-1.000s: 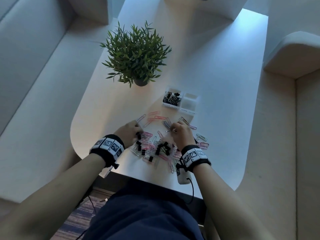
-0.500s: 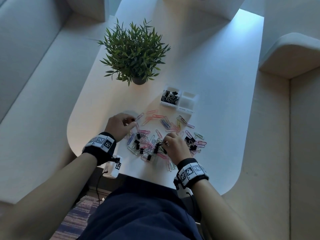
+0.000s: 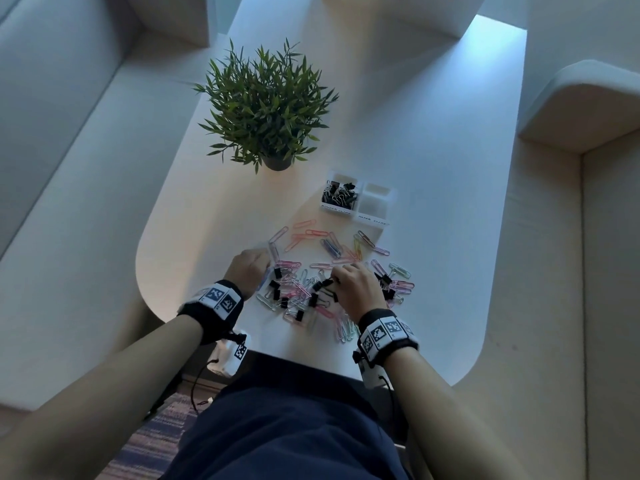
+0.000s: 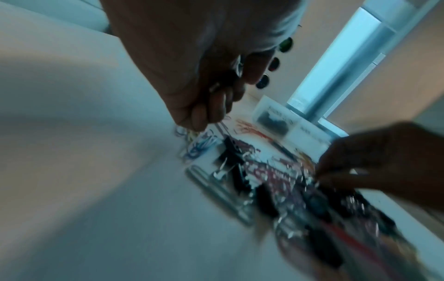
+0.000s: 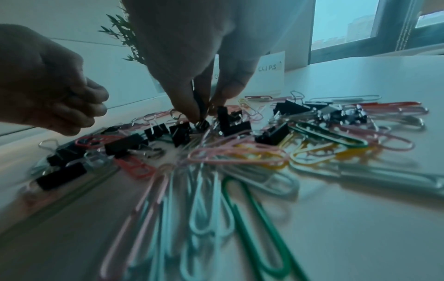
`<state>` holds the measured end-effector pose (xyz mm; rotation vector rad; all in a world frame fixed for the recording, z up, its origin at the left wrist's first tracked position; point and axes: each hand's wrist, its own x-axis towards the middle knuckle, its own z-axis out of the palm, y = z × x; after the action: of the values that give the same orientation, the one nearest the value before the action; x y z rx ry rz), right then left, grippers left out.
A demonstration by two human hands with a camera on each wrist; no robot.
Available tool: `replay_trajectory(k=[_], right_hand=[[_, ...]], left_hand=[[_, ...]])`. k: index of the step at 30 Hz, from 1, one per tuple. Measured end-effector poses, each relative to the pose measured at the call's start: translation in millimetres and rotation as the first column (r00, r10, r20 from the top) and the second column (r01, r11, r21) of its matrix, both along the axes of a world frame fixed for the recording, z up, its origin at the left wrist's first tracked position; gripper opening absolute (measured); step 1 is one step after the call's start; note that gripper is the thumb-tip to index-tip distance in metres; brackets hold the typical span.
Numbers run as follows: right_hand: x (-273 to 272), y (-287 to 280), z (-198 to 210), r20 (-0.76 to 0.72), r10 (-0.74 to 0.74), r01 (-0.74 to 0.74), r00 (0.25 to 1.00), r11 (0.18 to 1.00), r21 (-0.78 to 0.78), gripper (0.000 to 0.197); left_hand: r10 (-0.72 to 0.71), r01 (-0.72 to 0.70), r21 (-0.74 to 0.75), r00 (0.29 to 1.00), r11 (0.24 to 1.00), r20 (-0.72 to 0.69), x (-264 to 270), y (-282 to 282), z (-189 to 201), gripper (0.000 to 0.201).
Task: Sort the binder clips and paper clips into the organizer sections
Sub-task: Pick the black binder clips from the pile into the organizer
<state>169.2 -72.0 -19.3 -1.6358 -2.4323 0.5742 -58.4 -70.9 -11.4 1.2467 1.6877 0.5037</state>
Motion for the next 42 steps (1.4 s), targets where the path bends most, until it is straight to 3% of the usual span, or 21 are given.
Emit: replay_trajectory(k=[3, 6, 9, 14, 19, 23, 29, 32, 36, 38, 42], right_hand=[[7, 2, 1, -0.126, -0.144, 0.143, 0.982, 0.990, -0.020, 0.014], [9, -3, 3, -0.198, -0.128, 0.123, 0.972, 0.992, -0.036, 0.011], [-3, -9, 4, -0.125, 0.045, -0.047, 0.991, 0.999, -0.013, 0.004], [-18, -5, -6, -0.036, 0.029, -0.030, 0.999, 0.999, -0.011, 0.009], [-17, 1, -9, -0.121, -0.006, 0.006, 0.993, 1.000, -0.004, 0.013], [-8, 5, -2, -0.317, -0.183, 0.184, 0.931, 0.983, -0.028, 0.011], [-5, 61, 34, -0.522, -0.366, 0.442, 0.771, 0.897, 0.024, 0.006], [-12, 101, 45, -0.549, -0.388, 0.481, 0.740, 0.876, 0.030, 0.006], [-19, 131, 42, -0.427, -0.375, 0.399, 0.823, 0.916, -0.036, 0.013], [-17, 131, 40, -0.377, -0.364, 0.380, 0.852, 0.924, -0.033, 0.020], [-2, 109, 38, -0.496, -0.406, 0.486, 0.768, 0.873, 0.037, 0.017]], left_hand=[[-0.224, 0.247, 0.092, 0.953, 0.965, -0.202, 3, -7, -1, 0.020], [-0.489, 0.541, 0.069, 0.802, 0.838, -0.344, -3, -15, -6, 0.021], [-0.523, 0.596, 0.065, 0.746, 0.800, -0.412, -10, -18, -11, 0.032], [-0.528, 0.622, 0.021, 0.681, 0.783, -0.507, -12, -15, -13, 0.041], [-0.470, 0.567, 0.067, 0.738, 0.821, -0.484, -13, -10, -12, 0.031], [-0.418, 0.534, 0.128, 0.770, 0.836, -0.481, -10, -13, -11, 0.029], [-0.317, 0.440, 0.213, 0.841, 0.873, -0.438, -7, -16, -14, 0.056], [-0.285, 0.397, 0.243, 0.875, 0.885, -0.392, -10, -16, -16, 0.058], [-0.089, 0.153, 0.318, 0.974, 0.936, -0.208, -8, -11, -3, 0.041], [0.035, -0.006, 0.283, 0.995, 0.959, -0.095, -6, -3, 7, 0.029], [0.141, -0.158, 0.169, 0.984, 0.973, 0.107, 16, 28, 42, 0.013]])
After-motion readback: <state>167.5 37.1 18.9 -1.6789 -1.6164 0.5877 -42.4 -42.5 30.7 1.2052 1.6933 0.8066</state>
